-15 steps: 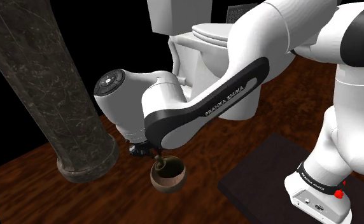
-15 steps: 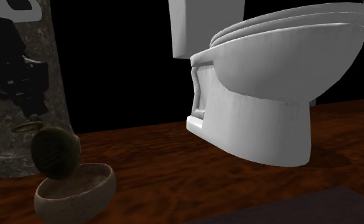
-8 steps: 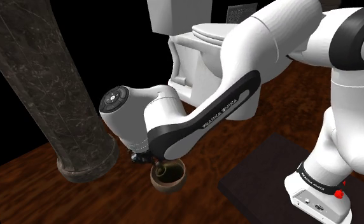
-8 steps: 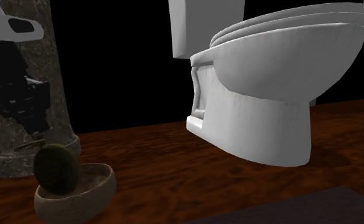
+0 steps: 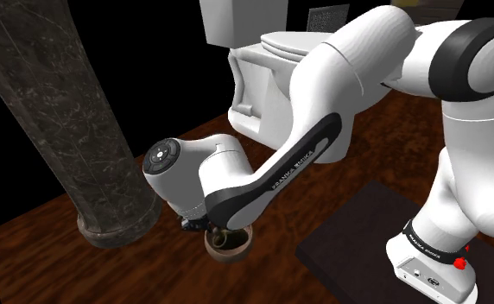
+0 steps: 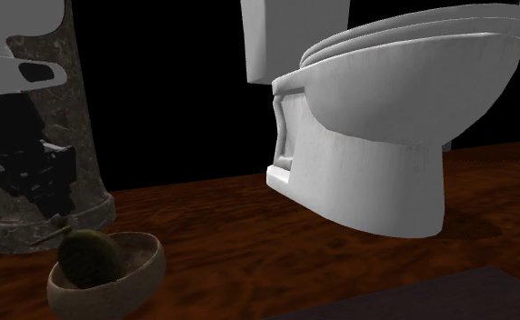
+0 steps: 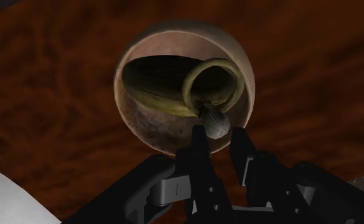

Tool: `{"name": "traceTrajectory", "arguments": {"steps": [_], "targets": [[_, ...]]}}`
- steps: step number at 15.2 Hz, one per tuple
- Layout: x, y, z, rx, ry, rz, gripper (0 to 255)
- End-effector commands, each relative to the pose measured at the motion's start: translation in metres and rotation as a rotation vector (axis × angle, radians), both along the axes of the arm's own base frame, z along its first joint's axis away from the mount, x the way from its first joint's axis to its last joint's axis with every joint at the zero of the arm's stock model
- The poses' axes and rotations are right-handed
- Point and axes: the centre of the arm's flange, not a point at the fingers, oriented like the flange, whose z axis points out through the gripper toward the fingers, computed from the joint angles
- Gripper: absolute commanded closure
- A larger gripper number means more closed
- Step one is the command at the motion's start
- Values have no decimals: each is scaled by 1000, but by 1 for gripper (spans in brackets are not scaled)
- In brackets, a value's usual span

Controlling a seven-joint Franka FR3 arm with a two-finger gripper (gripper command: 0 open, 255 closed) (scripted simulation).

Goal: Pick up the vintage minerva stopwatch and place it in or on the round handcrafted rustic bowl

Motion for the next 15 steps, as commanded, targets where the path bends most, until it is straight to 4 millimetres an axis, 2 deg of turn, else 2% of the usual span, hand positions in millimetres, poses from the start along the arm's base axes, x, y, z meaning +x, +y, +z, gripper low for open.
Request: {"name": "traceTrajectory", "arguments": {"steps": [1, 5, 13, 14, 15], "targets": [[0, 0, -11, 0, 0, 0, 255], [0, 0, -32, 0, 0, 0, 255], [0, 0, -34, 0, 0, 0, 255], [0, 1, -34, 0, 0, 0, 0], [0, 1, -34, 0, 0, 0, 0]]}}
